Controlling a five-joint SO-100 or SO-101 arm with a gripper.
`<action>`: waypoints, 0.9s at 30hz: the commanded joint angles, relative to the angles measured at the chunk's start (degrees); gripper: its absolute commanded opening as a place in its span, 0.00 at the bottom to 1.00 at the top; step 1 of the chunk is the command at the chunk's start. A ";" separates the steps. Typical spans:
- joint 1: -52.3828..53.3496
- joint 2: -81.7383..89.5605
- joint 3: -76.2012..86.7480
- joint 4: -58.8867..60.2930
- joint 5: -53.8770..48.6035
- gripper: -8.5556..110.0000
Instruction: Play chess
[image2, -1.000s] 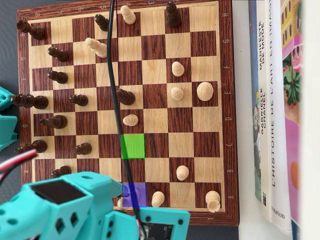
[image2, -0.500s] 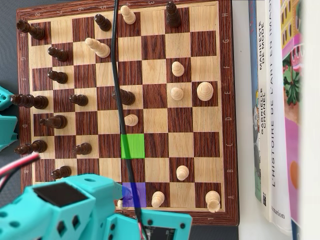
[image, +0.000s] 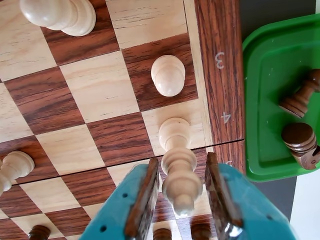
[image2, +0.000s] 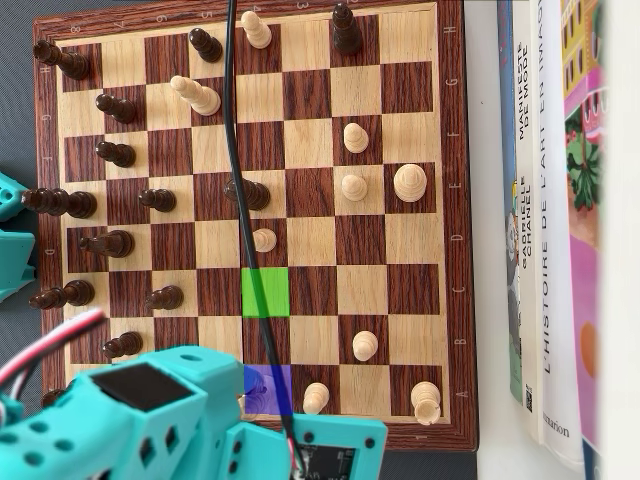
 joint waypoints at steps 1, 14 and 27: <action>0.44 0.53 -1.23 -0.62 -0.44 0.20; 0.44 0.53 -2.29 -0.35 -0.44 0.17; 0.44 0.53 -2.29 -0.62 -0.44 0.13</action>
